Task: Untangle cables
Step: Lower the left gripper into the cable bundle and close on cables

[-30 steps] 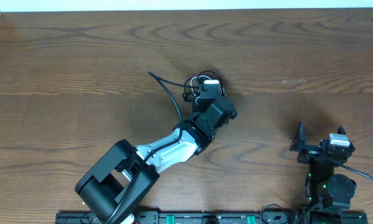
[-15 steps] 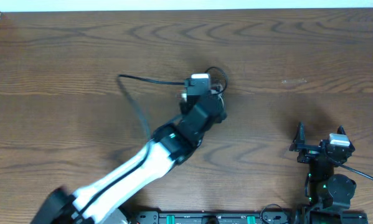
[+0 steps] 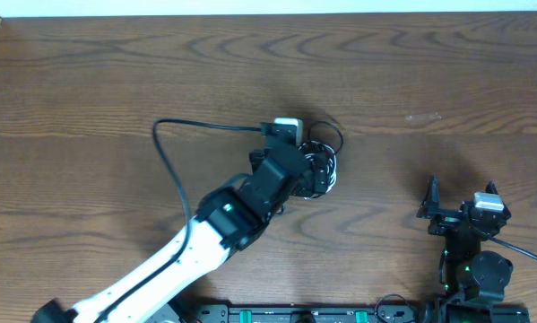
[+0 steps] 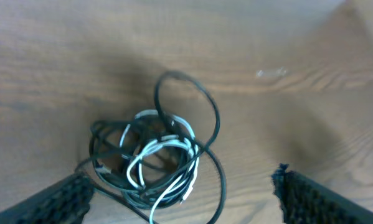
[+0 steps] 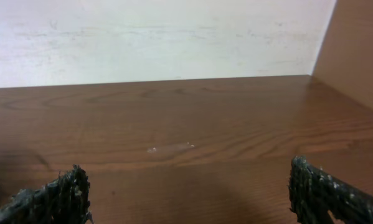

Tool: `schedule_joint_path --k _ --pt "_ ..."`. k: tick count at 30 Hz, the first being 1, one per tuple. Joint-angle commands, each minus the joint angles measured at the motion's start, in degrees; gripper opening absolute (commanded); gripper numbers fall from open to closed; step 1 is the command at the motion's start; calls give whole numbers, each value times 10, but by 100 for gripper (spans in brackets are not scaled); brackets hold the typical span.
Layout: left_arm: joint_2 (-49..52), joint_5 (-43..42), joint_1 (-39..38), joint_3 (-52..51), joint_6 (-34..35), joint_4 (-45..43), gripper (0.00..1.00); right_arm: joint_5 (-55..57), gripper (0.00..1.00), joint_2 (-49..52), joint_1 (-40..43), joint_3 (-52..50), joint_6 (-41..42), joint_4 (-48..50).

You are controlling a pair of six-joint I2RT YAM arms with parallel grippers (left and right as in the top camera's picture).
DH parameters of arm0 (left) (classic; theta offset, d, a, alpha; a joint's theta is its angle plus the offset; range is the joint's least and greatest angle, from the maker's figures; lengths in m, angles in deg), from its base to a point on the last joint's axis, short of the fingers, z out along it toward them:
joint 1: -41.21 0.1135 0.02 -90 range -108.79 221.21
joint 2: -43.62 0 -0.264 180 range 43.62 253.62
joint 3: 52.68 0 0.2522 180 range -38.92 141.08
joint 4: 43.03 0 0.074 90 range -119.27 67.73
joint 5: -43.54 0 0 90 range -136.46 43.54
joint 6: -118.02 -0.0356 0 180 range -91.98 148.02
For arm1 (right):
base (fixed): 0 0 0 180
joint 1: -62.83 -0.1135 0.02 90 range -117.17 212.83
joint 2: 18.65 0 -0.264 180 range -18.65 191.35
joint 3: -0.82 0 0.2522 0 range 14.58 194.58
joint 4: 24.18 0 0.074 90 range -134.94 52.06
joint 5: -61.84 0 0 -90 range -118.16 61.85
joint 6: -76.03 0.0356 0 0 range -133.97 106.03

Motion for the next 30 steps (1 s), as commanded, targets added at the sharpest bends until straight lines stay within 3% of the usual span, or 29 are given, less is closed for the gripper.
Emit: schedule_joint_path --k 1,5,12,21,22,24,26,30 --pt "50 -36 1 1 -4 -6 99 -3 99 0 4 -1 1 -3" --pt "116 -29 1 1 -3 -25 99 -3 99 0 4 -1 1 -3" --pt "196 44 1 1 125 -20 99 -3 99 0 4 -1 1 -3" --pt "288 60 1 1 139 -87 98 -3 99 0 4 -1 1 -3" --pt "302 60 1 1 139 -94 95 -3 99 0 4 -1 1 -3" --pt "325 59 1 1 153 -106 79 -3 99 0 4 -1 1 -3" --pt "333 60 1 1 162 -112 46 -3 99 0 4 -1 1 -3" --pt "331 60 1 2 162 -113 12 -3 99 0 4 -1 1 -3"
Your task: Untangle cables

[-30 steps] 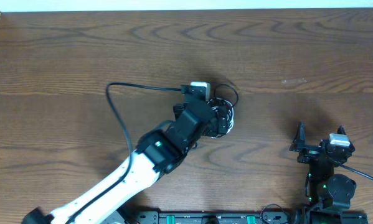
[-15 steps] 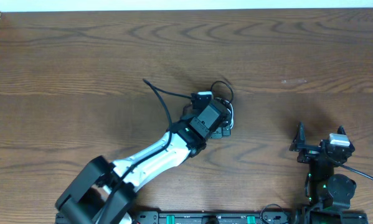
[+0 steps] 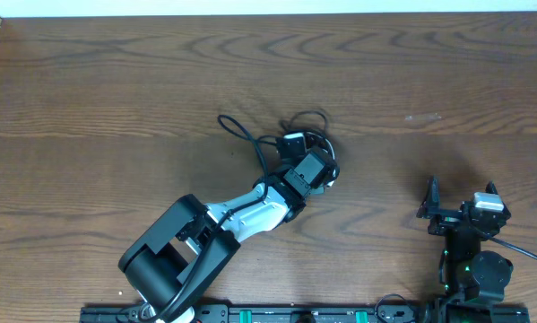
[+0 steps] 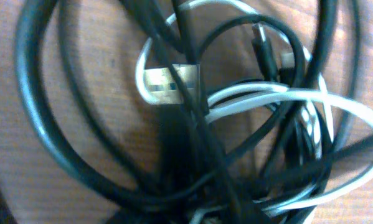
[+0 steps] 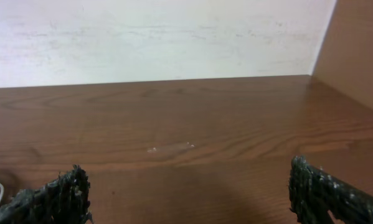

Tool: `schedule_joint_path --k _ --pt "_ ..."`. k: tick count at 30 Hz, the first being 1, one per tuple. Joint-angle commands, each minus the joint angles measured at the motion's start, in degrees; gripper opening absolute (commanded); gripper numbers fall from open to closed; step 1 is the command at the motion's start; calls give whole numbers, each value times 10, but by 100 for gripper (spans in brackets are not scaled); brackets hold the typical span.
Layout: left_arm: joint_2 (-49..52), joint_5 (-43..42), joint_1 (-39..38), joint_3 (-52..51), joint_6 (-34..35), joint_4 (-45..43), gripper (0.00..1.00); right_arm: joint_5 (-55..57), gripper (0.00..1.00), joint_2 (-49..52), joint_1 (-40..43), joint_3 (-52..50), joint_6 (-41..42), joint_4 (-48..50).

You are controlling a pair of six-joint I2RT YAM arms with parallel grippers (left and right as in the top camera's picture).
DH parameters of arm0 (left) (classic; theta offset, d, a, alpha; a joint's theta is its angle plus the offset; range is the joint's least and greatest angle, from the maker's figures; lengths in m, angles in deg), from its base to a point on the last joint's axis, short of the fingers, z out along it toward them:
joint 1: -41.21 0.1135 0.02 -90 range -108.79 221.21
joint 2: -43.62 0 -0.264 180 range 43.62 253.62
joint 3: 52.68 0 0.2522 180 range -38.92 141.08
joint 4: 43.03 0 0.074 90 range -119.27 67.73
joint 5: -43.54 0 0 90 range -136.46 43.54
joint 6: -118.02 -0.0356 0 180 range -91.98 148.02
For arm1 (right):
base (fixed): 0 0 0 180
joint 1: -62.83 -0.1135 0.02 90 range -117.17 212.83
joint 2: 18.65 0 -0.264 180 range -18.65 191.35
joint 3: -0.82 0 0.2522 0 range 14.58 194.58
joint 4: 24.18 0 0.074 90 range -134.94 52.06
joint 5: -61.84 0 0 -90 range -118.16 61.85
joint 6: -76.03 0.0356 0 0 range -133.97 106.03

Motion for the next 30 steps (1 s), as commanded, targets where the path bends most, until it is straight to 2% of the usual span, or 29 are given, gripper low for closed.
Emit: schedule_joint_path --k 1,5,9,13,17,19,24,27,28,30 --pt "19 3 2 -3 3 12 8 -3 99 0 4 -1 1 -3" --pt "2 3 2 -3 -8 21 8 -3 99 0 4 -1 1 -3" --pt "-45 3 2 -3 -84 33 8 -3 99 0 4 -1 1 -3" --pt "-117 -2 2 -3 -209 39 8 -3 99 0 4 -1 1 -3" --pt "-199 -14 2 -3 -388 83 8 -3 99 0 4 -1 1 -3" --pt "-228 -14 2 -3 -439 106 13 -3 99 0 4 -1 1 -3" --pt "-242 -13 2 -3 -478 146 13 -3 99 0 4 -1 1 -3" --pt "-238 44 2 -3 -477 170 14 -3 99 0 4 -1 1 -3" --pt "-238 73 2 -3 -474 175 17 -3 99 0 4 -1 1 -3" --pt "-236 130 2 -3 -464 178 55 -3 99 0 4 -1 1 -3"
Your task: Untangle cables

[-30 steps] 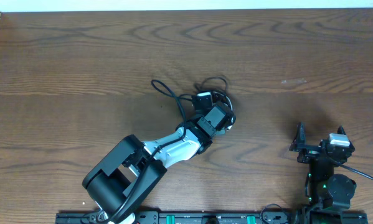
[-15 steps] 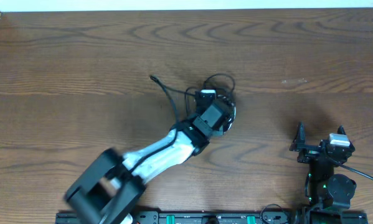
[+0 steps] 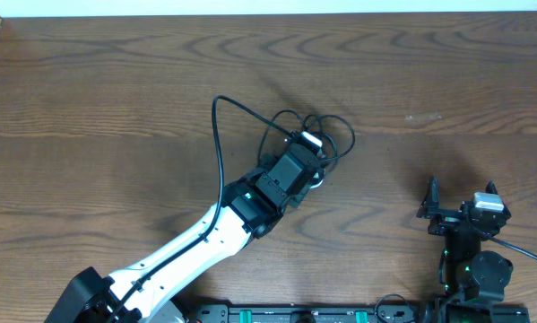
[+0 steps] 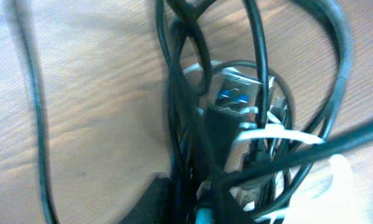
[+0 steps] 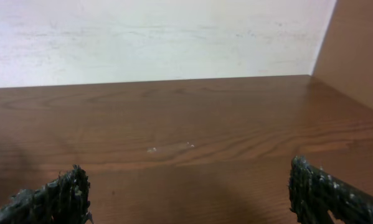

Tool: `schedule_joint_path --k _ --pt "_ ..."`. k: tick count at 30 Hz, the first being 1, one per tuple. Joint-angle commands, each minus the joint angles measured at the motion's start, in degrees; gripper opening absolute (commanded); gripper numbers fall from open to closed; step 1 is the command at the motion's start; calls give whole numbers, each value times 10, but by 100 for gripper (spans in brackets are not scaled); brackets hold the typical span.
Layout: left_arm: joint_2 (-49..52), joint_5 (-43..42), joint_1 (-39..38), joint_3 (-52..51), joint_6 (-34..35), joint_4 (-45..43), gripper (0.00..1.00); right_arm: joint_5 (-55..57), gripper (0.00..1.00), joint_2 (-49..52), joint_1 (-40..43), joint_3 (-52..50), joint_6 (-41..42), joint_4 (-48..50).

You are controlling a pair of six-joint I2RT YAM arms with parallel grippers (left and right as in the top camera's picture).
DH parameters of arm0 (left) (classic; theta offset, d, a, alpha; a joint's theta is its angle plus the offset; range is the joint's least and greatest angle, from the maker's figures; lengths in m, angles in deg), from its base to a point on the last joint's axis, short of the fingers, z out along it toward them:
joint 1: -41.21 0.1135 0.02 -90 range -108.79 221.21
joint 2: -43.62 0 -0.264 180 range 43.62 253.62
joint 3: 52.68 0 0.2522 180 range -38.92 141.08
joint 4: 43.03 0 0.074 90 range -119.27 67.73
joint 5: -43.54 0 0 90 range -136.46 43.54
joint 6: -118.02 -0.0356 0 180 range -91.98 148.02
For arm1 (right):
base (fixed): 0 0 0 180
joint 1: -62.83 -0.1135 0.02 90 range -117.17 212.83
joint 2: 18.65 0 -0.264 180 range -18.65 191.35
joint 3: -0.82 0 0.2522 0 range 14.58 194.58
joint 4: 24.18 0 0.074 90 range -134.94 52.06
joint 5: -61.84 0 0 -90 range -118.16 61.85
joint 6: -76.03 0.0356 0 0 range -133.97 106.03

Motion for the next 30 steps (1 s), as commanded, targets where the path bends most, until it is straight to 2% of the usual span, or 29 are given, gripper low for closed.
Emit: schedule_joint_path --k 1,2,12,14,17,20,23,25,30 --pt "2 120 2 -1 -10 0 88 -3 99 0 4 -1 1 -3" --pt "2 134 2 -1 -10 0 99 -3 99 0 4 -1 1 -3" --pt "-24 139 -16 -1 31 4 100 -3 99 0 4 -1 1 -3" --pt "-43 183 -16 -1 119 11 100 -3 99 0 4 -1 1 -3" --pt "-72 261 -10 -1 339 66 100 -3 99 0 4 -1 1 -3" --pt "-95 259 0 -1 585 160 100 -3 99 0 4 -1 1 -3" --pt "-99 214 8 -1 764 240 100 -3 99 0 4 -1 1 -3" --pt "-96 167 14 -3 825 271 100 -3 99 0 4 -1 1 -3" --pt "-84 60 19 -12 833 280 100 -3 99 0 4 -1 1 -3"
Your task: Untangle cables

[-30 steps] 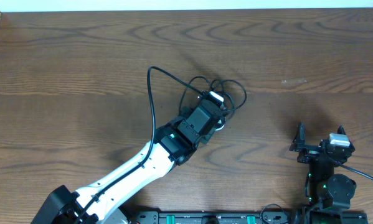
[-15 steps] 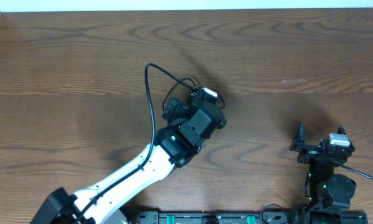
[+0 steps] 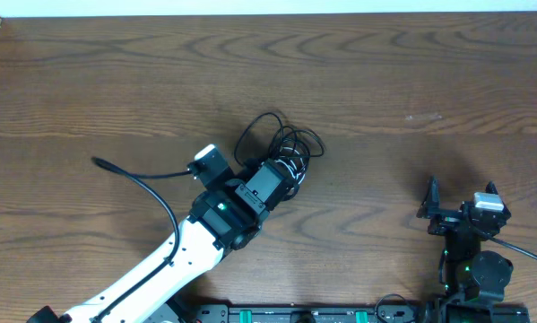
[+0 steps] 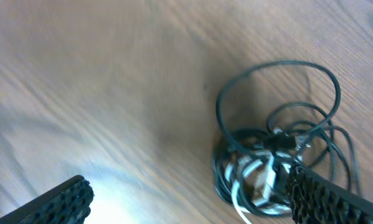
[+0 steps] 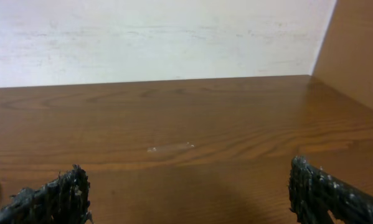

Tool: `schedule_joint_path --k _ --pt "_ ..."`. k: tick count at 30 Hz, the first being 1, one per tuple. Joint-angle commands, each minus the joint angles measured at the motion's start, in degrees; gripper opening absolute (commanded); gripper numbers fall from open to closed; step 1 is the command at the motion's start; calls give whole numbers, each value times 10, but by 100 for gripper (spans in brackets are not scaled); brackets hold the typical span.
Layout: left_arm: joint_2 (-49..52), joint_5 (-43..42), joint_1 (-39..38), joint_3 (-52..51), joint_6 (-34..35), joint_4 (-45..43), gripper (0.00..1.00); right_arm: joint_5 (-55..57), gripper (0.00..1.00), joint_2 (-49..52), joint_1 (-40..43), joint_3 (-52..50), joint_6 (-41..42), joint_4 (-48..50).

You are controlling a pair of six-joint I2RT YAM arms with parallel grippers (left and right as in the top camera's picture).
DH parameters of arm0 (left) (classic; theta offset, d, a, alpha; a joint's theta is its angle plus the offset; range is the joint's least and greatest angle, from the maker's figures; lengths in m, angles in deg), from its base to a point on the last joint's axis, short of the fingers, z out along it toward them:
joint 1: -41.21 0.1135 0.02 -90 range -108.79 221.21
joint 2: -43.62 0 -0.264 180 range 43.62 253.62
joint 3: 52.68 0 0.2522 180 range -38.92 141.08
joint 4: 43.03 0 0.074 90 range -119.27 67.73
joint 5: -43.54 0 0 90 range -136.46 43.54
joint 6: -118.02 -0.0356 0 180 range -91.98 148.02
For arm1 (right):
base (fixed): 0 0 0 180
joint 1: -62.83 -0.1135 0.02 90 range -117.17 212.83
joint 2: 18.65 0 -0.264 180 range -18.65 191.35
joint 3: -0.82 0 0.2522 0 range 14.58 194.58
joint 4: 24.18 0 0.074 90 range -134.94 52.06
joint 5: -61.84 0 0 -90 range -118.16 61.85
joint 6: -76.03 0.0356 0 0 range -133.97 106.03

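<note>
A tangle of black and white cables (image 3: pixel 281 148) lies near the middle of the wooden table. In the left wrist view the tangle (image 4: pixel 273 155) sits low and to the right, a big black loop rising from it. My left gripper (image 4: pixel 192 202) is open above the table, its right finger (image 4: pixel 323 199) beside the tangle's edge, with nothing gripped. In the overhead view the left arm (image 3: pixel 223 215) ends just below-left of the tangle. My right gripper (image 3: pixel 456 208) stands open at the near right, far from the cables, and its wrist view (image 5: pixel 189 193) shows only bare wood.
The left arm's own black lead (image 3: pixel 142 179) arcs out to the left of the arm. A white wall (image 5: pixel 161 37) runs along the table's far edge, and a wooden side board (image 5: pixel 354 50) stands at the right end.
My left gripper was down among the cables, which filled its view. Now it is raised and drawn back, open, and the tangle lies a little further left. The right arm has not moved.
First my left gripper hung open over the tangle. A second later it was pressed close into the cables, and it was still among them after that, with the bundle shifted and its loops rearranged. Now it is clear of the bundle, which lies further left.
</note>
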Motion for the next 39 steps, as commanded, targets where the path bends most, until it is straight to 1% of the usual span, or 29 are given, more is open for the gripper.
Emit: schedule_joint_path --k 1,3,5,6,8,9,13,15,17,18,21,24,26,29,31,34,37,39 --pt "11 -81 3 -12 85 10 99 -3 99 0 4 -1 1 -3" --pt "14 -97 3 -13 85 23 99 -3 99 0 4 -1 1 -3" --pt "15 -101 3 -13 85 40 91 -3 99 0 4 -1 1 -3" --pt "15 -101 3 -13 85 50 80 -3 99 0 4 -1 1 -3" --pt "15 -101 3 -13 85 71 65 -3 99 0 4 -1 1 -3" --pt "15 -101 3 -13 83 84 61 -3 99 0 4 -1 1 -3" --pt "15 -113 2 -13 54 111 54 -3 99 0 4 -1 1 -3" --pt "15 -124 2 -13 32 110 33 -3 99 0 4 -1 1 -3" --pt "15 -128 2 -13 31 105 13 -3 99 0 4 -1 1 -3" --pt "15 -128 2 -15 30 94 8 -3 99 0 4 -1 1 -3" --pt "19 -128 2 -29 30 49 8 -3 99 0 4 -1 1 -3" --pt "34 -128 2 -59 31 -21 8 -3 99 0 4 -1 1 -3" --pt "48 -113 2 -73 30 -75 8 -3 99 0 4 -1 1 -3" --pt "72 -68 2 -77 28 -155 8 -3 99 0 4 -1 1 -3" --pt "88 -17 2 -77 13 -211 8 -3 99 0 4 -1 1 -3" --pt "107 65 3 -77 9 -283 8 -3 99 0 4 -1 1 -3" --pt "116 108 3 -77 9 -323 8 -3 99 0 4 -1 1 -3" --pt "118 102 3 -77 4 -323 9 -3 99 0 4 -1 1 -3"
